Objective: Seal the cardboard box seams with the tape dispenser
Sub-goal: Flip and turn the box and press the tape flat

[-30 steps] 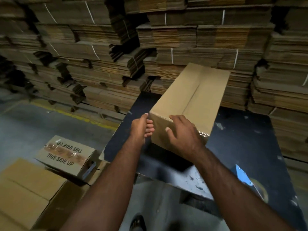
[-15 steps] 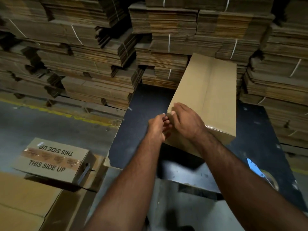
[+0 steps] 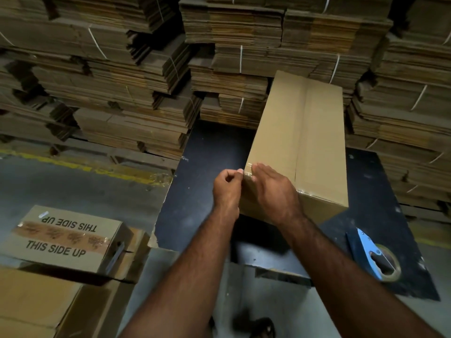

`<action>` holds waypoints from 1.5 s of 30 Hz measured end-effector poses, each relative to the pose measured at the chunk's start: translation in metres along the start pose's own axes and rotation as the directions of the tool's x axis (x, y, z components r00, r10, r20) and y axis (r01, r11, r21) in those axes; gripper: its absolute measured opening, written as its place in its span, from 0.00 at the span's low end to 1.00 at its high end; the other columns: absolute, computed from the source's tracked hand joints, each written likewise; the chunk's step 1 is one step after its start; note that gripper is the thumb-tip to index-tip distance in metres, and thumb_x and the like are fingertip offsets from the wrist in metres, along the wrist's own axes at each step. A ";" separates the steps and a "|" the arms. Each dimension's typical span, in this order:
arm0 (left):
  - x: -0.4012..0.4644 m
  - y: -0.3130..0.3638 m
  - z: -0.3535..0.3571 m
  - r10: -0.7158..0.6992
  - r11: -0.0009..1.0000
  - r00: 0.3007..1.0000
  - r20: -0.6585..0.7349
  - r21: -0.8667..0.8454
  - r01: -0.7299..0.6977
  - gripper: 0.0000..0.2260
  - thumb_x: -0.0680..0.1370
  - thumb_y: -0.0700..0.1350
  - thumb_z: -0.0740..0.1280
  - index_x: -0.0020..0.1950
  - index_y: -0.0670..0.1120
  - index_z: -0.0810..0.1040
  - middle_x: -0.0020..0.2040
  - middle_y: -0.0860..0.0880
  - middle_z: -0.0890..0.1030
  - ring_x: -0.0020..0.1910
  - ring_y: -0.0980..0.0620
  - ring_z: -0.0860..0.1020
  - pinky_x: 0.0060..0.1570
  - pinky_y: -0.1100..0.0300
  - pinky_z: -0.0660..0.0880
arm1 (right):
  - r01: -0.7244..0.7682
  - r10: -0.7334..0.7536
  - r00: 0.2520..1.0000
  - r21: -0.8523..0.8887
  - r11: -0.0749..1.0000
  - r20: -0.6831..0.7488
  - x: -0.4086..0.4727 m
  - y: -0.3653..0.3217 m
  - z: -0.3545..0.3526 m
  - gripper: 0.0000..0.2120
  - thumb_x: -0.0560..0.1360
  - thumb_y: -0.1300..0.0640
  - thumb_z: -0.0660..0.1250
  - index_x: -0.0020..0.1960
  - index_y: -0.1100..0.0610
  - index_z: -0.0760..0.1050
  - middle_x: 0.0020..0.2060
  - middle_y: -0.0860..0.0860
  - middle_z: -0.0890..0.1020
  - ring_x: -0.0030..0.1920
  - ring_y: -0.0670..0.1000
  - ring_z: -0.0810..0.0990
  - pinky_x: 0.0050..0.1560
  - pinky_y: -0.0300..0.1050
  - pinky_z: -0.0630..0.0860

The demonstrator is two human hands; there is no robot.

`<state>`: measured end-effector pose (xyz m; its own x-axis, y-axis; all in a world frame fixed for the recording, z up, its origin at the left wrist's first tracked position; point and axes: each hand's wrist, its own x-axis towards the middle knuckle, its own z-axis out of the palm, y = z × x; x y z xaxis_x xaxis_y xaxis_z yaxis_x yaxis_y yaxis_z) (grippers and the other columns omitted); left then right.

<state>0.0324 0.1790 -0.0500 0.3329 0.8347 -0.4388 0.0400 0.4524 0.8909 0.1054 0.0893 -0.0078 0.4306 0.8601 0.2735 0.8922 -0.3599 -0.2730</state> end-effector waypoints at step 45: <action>0.041 -0.005 -0.034 0.427 -0.071 0.333 0.840 0.399 -0.914 0.30 0.83 0.59 0.53 0.80 0.45 0.55 0.82 0.48 0.49 0.81 0.50 0.48 0.75 0.41 0.58 | 0.098 -0.082 0.994 -0.269 0.958 0.071 -0.024 0.063 0.009 0.28 0.83 0.43 0.47 0.76 0.58 0.63 0.73 0.55 0.69 0.74 0.53 0.66 0.72 0.49 0.61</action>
<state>0.0137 0.2212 -0.0764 0.9198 0.2074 0.3332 0.0683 -0.9206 0.3846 0.1502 0.0492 -0.0404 0.3455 0.9100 0.2290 0.9337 -0.3578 0.0131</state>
